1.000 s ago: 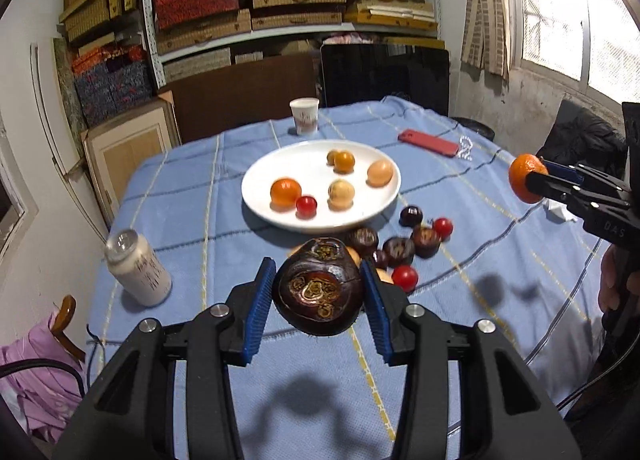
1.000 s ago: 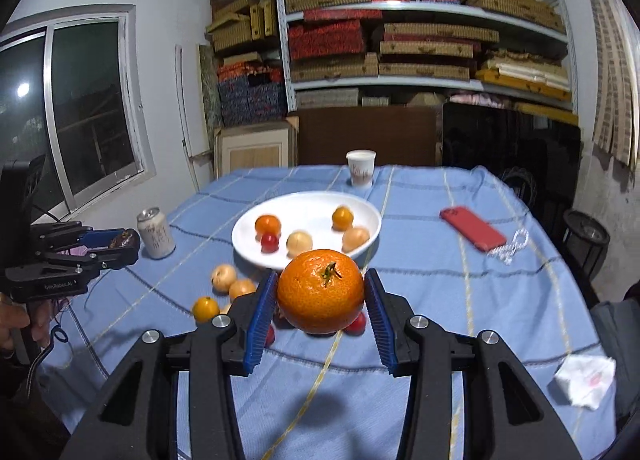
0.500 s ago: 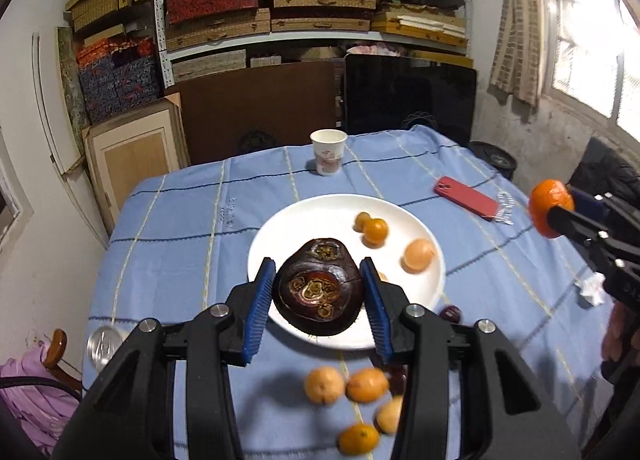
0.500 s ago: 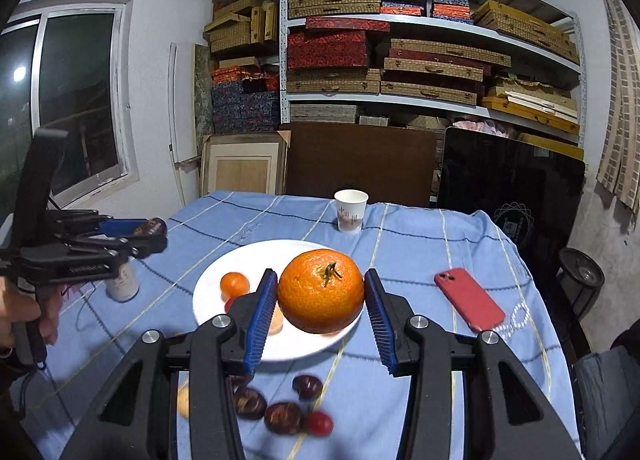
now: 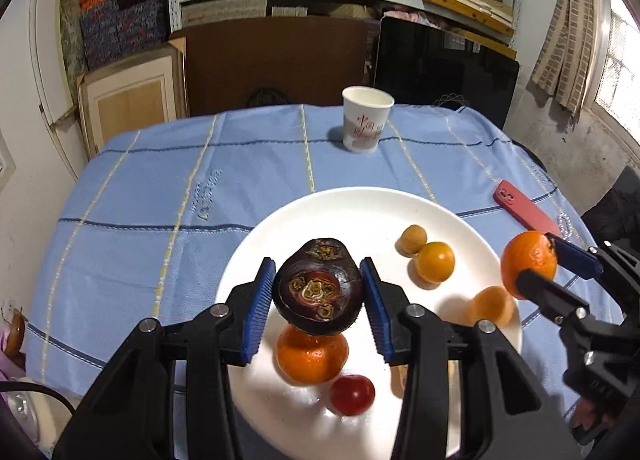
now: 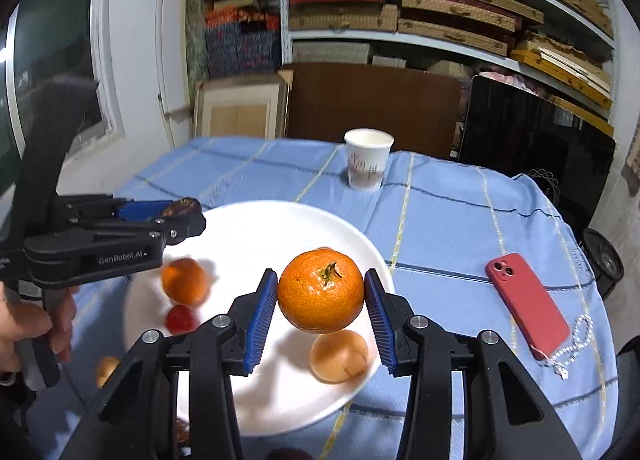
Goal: Organize fruits
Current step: 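Carry the mandarin and dark brown fruit over the plate and open both tools, then grasp the red tomato with the right tool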
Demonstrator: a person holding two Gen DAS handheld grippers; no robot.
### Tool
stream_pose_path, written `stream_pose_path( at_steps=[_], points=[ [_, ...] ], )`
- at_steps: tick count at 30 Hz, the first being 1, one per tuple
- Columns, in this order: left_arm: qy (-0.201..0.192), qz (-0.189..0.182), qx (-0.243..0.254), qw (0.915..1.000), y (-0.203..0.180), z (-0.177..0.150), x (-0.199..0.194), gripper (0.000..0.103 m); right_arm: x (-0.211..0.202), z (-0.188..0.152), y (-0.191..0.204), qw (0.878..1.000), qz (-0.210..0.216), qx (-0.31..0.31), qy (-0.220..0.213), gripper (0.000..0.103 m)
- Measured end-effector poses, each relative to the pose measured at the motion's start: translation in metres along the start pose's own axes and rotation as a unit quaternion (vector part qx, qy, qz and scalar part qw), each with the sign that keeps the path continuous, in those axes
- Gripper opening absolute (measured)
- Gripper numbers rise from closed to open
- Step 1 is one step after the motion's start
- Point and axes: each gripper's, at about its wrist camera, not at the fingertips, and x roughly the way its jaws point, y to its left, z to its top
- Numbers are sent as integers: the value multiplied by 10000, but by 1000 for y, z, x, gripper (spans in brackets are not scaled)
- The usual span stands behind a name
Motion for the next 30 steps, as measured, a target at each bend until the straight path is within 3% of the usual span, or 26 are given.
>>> stream_pose_path(
  at_steps=[3, 5, 7, 12, 14, 22, 25, 29, 30],
  points=[
    [113, 12, 54, 9999, 1, -3, 15, 49, 16, -4, 5, 9998, -34, -149, 119, 47],
    [44, -12, -11, 10000, 4, -3, 13, 66, 13, -5, 10, 9993, -216, -289, 10, 59],
    [-61, -18, -81, 9999, 7, -3, 6, 73, 4, -4, 13, 9991, -213, -345, -135, 62],
    [-306, -121, -334, 9989, 15, -14, -41, 83, -36, -6, 9, 9985, -215, -326, -371, 62],
    [-357, -220, -333, 9986, 16, -25, -64, 85, -57, -14, 5, 9988, -178, -201, -414, 67],
    [-560, -600, 171, 9965, 2, -124, -165, 93, -123, -91, 7, 10000, -7, -17, -67, 69],
    [-409, -813, 247, 9955, -3, -167, -186, 94, -124, -121, 11, 9999, -13, -107, 135, 69],
    [-316, -786, 305, 9959, -5, -201, -198, 94, -104, -139, 4, 9986, -145, 89, 510, 68],
    [-306, -745, 314, 9963, -4, -208, -200, 94, -98, -140, 4, 9982, -231, 117, 549, 64]
  ],
)
